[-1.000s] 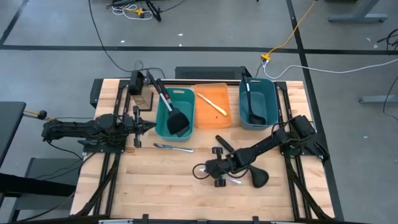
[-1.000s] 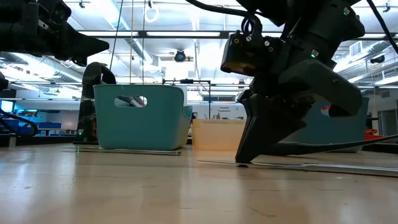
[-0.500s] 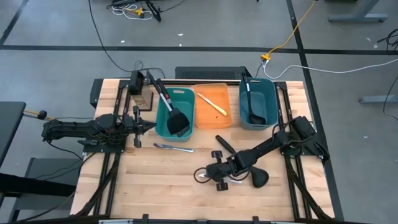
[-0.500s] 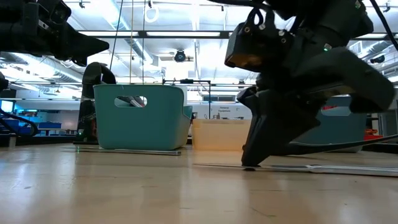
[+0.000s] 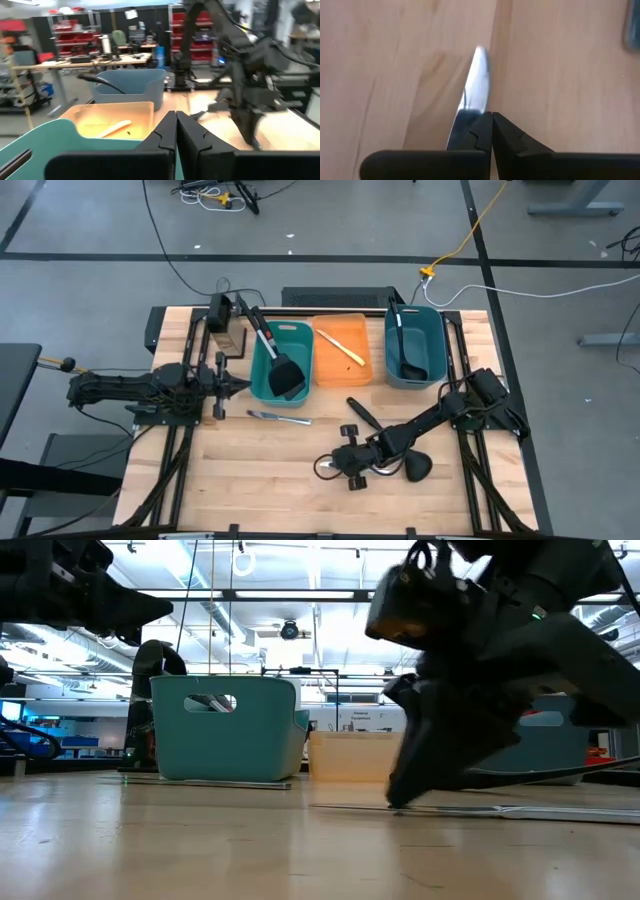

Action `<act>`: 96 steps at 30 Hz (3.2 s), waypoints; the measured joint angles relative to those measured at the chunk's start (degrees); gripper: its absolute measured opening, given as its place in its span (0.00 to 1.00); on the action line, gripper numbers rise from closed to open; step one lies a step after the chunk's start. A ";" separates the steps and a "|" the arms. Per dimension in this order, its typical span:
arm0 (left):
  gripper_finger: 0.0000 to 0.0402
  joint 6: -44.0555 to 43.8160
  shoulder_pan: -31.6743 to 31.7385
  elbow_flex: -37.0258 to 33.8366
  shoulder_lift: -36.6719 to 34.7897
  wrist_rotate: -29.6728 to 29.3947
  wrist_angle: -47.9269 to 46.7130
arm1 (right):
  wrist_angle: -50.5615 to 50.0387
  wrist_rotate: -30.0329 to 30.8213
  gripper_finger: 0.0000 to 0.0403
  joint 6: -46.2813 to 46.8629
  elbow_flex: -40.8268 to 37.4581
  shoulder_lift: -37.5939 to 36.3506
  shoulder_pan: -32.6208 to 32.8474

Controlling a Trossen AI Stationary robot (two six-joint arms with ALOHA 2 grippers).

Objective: Pick & Place Kitchen Items
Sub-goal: Put the right silver table knife into the orange bin

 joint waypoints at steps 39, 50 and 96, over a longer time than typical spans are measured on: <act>0.00 1.31 -23.01 46.86 94.01 -5.10 15.37 | -21.28 -2.38 0.10 30.52 -7.32 -20.64 11.13; 0.00 -0.89 -23.76 48.07 103.33 -5.73 17.60 | -21.89 -6.21 0.48 33.28 -7.21 -17.20 11.85; 0.01 2.21 -24.46 47.96 103.37 -0.33 12.63 | -17.47 -2.30 0.23 23.73 -7.15 -6.21 10.36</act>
